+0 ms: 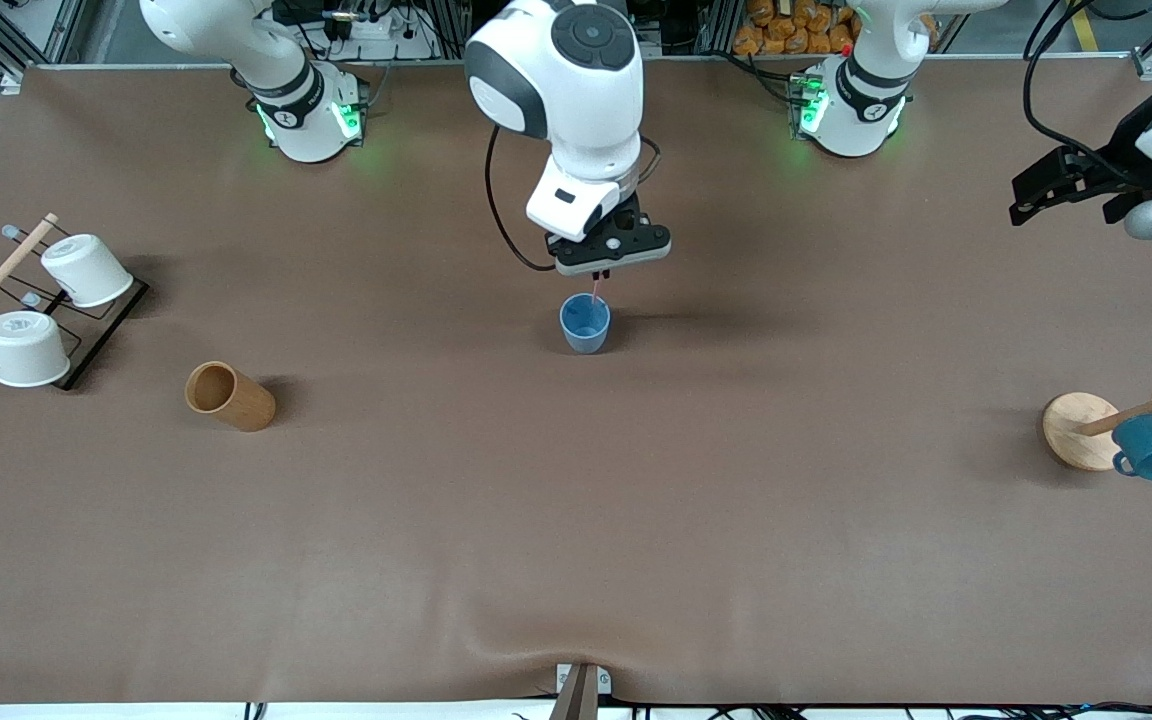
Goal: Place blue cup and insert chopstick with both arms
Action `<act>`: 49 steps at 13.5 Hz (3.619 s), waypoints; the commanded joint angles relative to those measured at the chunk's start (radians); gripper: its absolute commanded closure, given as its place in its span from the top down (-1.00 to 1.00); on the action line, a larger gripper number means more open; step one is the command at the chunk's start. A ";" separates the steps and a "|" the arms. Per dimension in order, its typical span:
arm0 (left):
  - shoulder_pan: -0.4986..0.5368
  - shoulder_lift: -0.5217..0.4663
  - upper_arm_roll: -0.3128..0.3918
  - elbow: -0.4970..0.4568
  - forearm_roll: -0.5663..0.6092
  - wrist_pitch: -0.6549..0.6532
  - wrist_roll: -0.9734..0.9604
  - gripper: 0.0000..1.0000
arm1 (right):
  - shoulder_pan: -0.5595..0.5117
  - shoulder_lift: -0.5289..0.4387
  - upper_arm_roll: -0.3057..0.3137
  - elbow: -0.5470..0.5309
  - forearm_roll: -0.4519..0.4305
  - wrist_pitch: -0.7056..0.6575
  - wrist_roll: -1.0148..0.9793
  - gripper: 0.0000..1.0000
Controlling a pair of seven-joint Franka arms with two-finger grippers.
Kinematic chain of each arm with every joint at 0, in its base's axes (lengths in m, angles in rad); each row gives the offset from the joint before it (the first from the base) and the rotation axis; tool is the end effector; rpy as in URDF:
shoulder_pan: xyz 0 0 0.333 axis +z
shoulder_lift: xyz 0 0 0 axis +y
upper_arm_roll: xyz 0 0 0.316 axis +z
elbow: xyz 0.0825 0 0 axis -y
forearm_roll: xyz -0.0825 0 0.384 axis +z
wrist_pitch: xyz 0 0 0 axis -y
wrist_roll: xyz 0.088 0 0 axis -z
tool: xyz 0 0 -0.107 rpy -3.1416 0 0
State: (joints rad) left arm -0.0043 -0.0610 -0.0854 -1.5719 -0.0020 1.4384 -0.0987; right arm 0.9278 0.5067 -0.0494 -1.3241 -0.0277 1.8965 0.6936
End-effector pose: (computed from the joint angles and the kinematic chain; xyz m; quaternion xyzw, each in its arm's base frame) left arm 0.5193 -0.0485 0.6456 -0.9993 -0.0046 0.0360 0.0050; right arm 0.4509 0.5518 0.4497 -0.9942 -0.0996 -0.0412 0.0057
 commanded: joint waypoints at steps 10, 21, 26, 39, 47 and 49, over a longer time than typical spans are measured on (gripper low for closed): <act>0.004 0.000 0.003 -0.002 0.002 0.020 -0.009 1.00 | 0.011 0.090 -0.018 -0.026 -0.046 0.059 0.020 -1.00; 0.004 0.001 -0.002 -0.003 -0.013 0.024 -0.007 1.00 | 0.000 0.133 -0.018 -0.035 -0.095 0.076 0.020 0.98; 0.004 0.000 -0.002 -0.005 -0.013 0.024 0.002 1.00 | 0.009 0.101 -0.018 -0.024 -0.094 0.067 0.052 1.00; 0.004 -0.006 -0.002 -0.010 -0.012 0.017 0.008 1.00 | -0.327 -0.120 -0.018 -0.038 -0.080 -0.111 -0.300 1.00; 0.001 0.010 -0.002 -0.013 -0.012 0.034 0.008 1.00 | -0.760 -0.266 -0.017 -0.041 0.066 -0.368 -0.650 1.00; 0.001 0.010 -0.002 -0.011 -0.012 0.034 0.008 1.00 | -0.832 -0.321 -0.018 -0.041 0.066 -0.456 -0.661 1.00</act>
State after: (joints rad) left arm -0.0026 -0.0466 -0.0881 -1.5831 -0.0020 1.4630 -0.0979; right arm 0.1553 0.2622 -0.0900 -1.3293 0.0200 1.4958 0.0432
